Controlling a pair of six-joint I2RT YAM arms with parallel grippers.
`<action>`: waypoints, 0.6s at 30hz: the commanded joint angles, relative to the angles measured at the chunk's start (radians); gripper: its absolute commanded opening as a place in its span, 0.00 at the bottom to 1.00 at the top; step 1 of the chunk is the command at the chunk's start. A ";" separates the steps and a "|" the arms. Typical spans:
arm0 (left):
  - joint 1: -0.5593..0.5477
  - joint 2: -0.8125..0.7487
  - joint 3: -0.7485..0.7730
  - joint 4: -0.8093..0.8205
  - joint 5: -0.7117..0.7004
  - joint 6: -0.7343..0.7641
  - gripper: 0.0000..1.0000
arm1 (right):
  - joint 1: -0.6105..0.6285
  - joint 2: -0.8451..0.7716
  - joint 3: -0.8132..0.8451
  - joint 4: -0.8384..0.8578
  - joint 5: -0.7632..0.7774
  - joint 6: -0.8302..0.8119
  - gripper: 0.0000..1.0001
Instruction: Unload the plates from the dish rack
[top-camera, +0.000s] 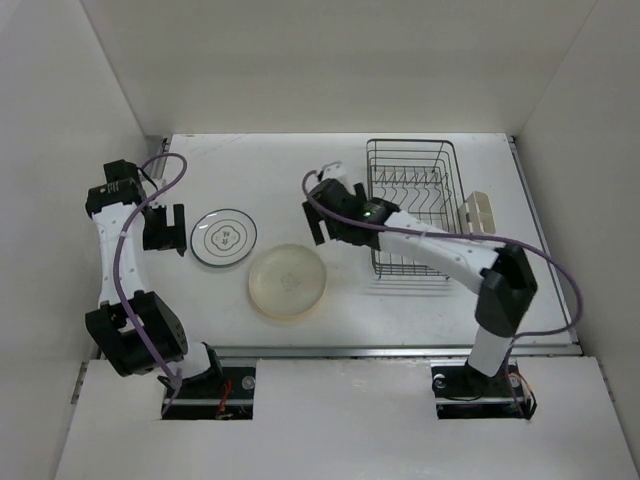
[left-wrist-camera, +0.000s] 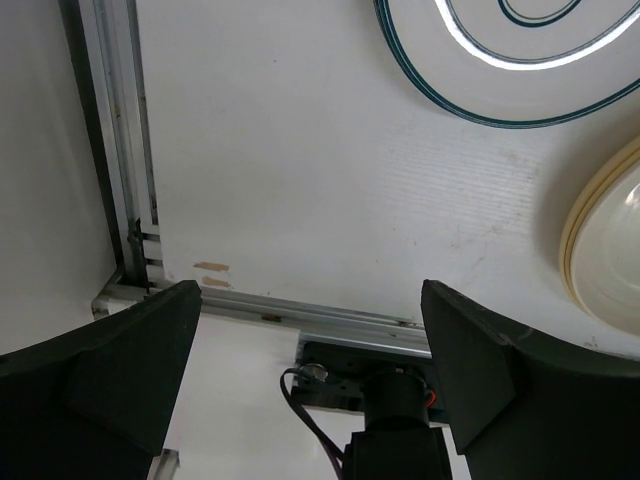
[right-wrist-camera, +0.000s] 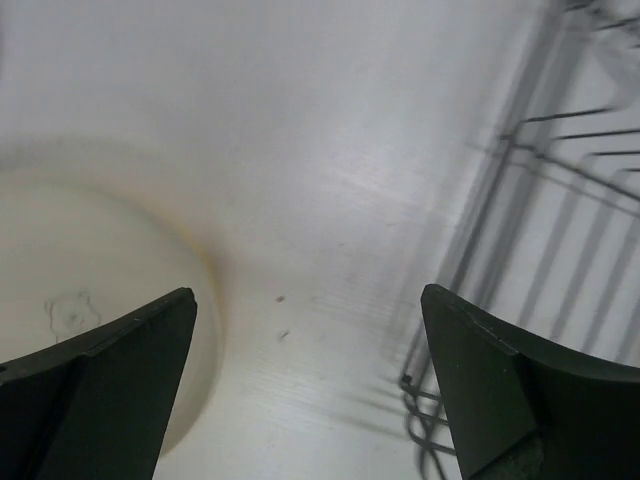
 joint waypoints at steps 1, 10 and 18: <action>0.001 -0.070 -0.034 0.029 -0.042 -0.044 0.90 | -0.049 -0.216 -0.013 0.059 0.417 0.173 1.00; 0.001 -0.124 -0.107 0.158 -0.251 -0.163 1.00 | -0.469 -0.514 -0.154 -0.023 0.775 0.201 1.00; 0.001 -0.137 -0.117 0.206 -0.401 -0.257 1.00 | -0.608 -0.794 -0.352 0.088 0.590 0.192 1.00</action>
